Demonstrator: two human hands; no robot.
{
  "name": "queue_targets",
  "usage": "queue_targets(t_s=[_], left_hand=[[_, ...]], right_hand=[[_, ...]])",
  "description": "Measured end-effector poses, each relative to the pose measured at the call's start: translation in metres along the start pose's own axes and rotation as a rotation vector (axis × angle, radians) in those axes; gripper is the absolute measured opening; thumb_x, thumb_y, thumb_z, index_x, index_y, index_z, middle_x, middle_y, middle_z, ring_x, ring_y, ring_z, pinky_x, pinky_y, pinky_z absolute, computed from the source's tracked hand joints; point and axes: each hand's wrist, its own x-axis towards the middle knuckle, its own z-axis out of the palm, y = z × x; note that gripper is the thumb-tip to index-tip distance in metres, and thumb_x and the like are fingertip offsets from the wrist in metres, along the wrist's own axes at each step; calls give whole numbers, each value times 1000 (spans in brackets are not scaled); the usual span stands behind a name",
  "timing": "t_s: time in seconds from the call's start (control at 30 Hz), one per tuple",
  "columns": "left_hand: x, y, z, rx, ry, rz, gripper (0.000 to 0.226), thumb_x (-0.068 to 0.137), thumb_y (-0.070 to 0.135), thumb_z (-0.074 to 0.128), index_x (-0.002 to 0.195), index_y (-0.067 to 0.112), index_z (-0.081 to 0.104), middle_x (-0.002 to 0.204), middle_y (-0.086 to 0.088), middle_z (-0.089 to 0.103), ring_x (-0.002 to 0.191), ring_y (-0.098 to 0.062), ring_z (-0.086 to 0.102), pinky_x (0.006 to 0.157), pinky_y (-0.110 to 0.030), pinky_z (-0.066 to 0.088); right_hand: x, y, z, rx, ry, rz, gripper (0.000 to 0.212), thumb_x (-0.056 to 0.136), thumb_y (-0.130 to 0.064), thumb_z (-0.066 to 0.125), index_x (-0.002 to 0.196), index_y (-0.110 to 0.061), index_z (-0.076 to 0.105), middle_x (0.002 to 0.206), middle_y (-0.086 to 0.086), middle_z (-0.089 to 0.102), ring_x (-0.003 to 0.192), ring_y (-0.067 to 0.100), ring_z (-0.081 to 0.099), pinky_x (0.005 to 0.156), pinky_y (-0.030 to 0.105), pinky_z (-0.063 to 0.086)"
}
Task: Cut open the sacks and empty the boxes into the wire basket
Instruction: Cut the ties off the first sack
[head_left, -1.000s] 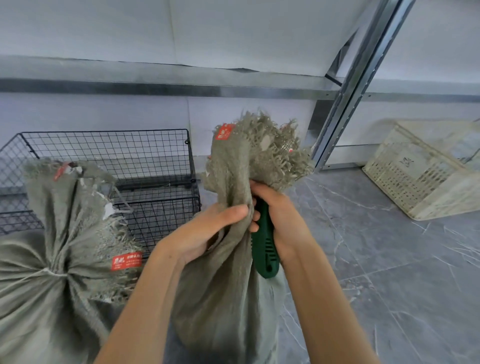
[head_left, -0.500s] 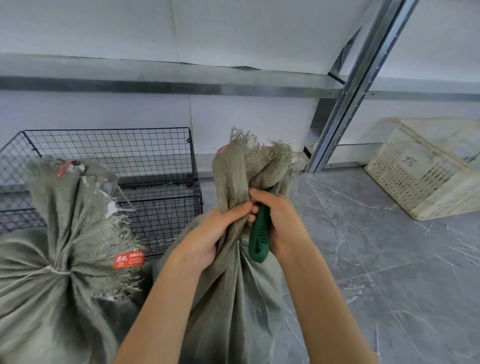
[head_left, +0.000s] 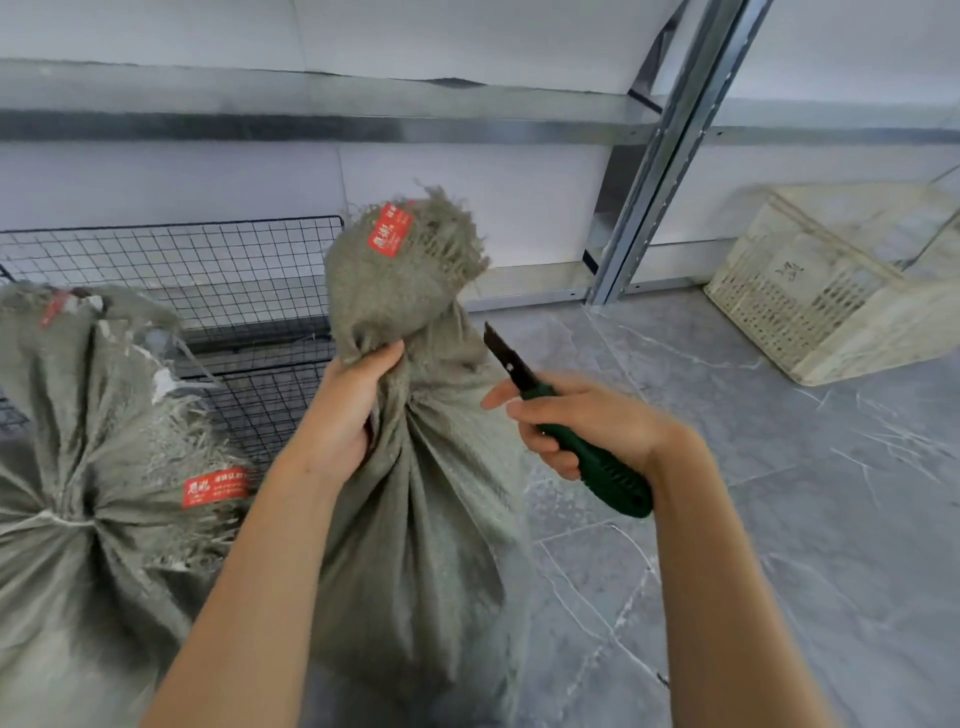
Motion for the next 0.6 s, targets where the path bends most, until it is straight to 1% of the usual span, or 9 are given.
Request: queue_targets(t_s=[0.1, 0.17, 0.23, 0.33, 0.37, 0.43, 0.5, 0.53, 0.6], left_hand=[[3, -3, -1, -13, 90, 41, 26, 95, 18, 55, 119, 14, 61, 108, -1, 71, 98, -14, 68, 83, -30, 51], [5, -5, -1, 9, 126, 78, 24, 95, 19, 55, 117, 16, 61, 109, 0, 70, 100, -14, 67, 88, -32, 51], [5, -7, 2, 46, 150, 118, 17, 95, 18, 53, 109, 21, 63, 107, 2, 70, 100, -14, 67, 89, -32, 51], [2, -12, 12, 84, 159, 184, 17, 96, 14, 50, 98, 24, 63, 99, 6, 69, 92, -7, 67, 79, -23, 52], [1, -14, 14, 97, 156, 202, 17, 96, 13, 50, 97, 24, 63, 97, 7, 69, 90, -5, 67, 76, -21, 51], [1, -17, 20, 132, 138, 220, 18, 96, 12, 49, 97, 24, 62, 98, 8, 68, 90, -4, 66, 75, -20, 51], [0, -20, 24, 181, 126, 221, 18, 97, 14, 49, 98, 26, 62, 101, 8, 68, 94, -4, 66, 79, -21, 51], [0, -22, 27, 202, 126, 221, 18, 97, 14, 49, 99, 27, 62, 103, 8, 67, 96, -5, 65, 82, -22, 50], [0, -26, 32, 235, 132, 232, 19, 96, 15, 50, 99, 29, 62, 106, 10, 67, 100, -5, 63, 86, -24, 48]], right_hand=[[-5, 9, -17, -1, 42, 11, 20, 97, -16, 51, 115, -10, 58, 59, -1, 41, 47, 13, 36, 44, 23, 34], [-3, 17, -27, 15, 143, 6, 12, 96, -16, 53, 106, -11, 57, 59, -1, 42, 47, 12, 37, 44, 22, 34], [6, 29, -35, 17, 281, 12, 5, 95, -14, 54, 97, -12, 51, 61, 0, 42, 47, 12, 38, 44, 23, 35], [26, 53, -43, -32, 428, 55, 14, 93, -11, 55, 90, -11, 41, 68, 5, 42, 50, 15, 41, 46, 26, 38], [32, 61, -45, -69, 436, 88, 16, 92, -11, 55, 91, -11, 38, 71, 6, 41, 52, 16, 42, 48, 27, 39], [43, 74, -46, -128, 419, 157, 20, 92, -11, 54, 100, -8, 36, 78, 8, 41, 60, 18, 44, 54, 29, 41], [53, 88, -46, -125, 401, 208, 27, 92, -11, 51, 110, -6, 33, 85, 9, 41, 67, 19, 46, 60, 31, 42], [58, 97, -46, -107, 403, 220, 27, 92, -9, 49, 113, -7, 31, 87, 9, 41, 69, 19, 46, 64, 34, 42], [68, 121, -45, -91, 441, 224, 24, 92, -6, 47, 110, -8, 31, 87, 8, 39, 75, 22, 45, 69, 38, 41]])
